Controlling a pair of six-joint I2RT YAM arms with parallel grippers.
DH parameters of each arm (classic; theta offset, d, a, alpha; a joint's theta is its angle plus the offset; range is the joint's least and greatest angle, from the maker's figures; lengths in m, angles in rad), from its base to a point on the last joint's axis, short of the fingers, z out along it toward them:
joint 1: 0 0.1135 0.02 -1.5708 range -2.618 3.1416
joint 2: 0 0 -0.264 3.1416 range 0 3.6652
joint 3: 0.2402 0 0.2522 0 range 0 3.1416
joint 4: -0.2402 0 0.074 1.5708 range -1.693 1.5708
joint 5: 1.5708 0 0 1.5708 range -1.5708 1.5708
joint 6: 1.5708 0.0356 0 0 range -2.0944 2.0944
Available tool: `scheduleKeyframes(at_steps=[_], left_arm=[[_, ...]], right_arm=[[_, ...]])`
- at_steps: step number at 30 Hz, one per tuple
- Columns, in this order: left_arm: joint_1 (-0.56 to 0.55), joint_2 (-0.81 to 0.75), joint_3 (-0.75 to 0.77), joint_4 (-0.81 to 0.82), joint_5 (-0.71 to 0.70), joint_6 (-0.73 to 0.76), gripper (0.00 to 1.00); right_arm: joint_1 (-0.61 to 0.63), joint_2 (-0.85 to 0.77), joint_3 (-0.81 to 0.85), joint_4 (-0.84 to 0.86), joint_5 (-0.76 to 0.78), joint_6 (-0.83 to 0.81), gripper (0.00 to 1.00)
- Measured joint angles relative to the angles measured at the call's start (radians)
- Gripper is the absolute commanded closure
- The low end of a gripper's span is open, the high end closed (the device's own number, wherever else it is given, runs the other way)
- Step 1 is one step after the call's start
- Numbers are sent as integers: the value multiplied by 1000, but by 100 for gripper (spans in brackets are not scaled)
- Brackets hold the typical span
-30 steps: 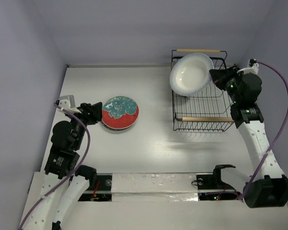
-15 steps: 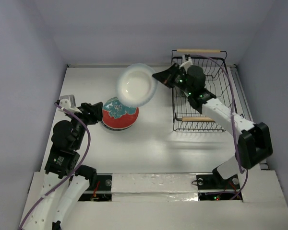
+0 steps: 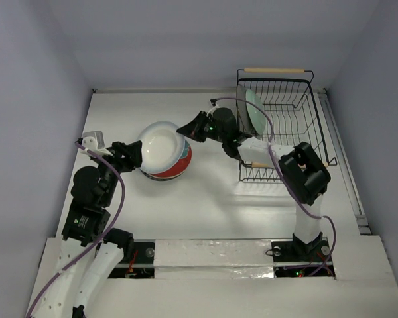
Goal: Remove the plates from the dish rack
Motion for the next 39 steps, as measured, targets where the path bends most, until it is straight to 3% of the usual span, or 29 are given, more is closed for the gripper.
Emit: scheduleKeyframes(at_steps=[26,29,30,33,39], left_arm=[[0,20,0,0,14,0,44],[0,20,0,0,14,0,44],[0,20,0,0,14,0,44],[0,21,0,0,15,0,44],[0,23,0,0,18,0,44]], right_arm=[[-6,165,4,76,7,34,99],[-6,168,3,95,6,36,90],[-6,168,3,97,8,36,81],[-6,168,1,118,8,51,66],[-5,168,-2,138,16,42,48]])
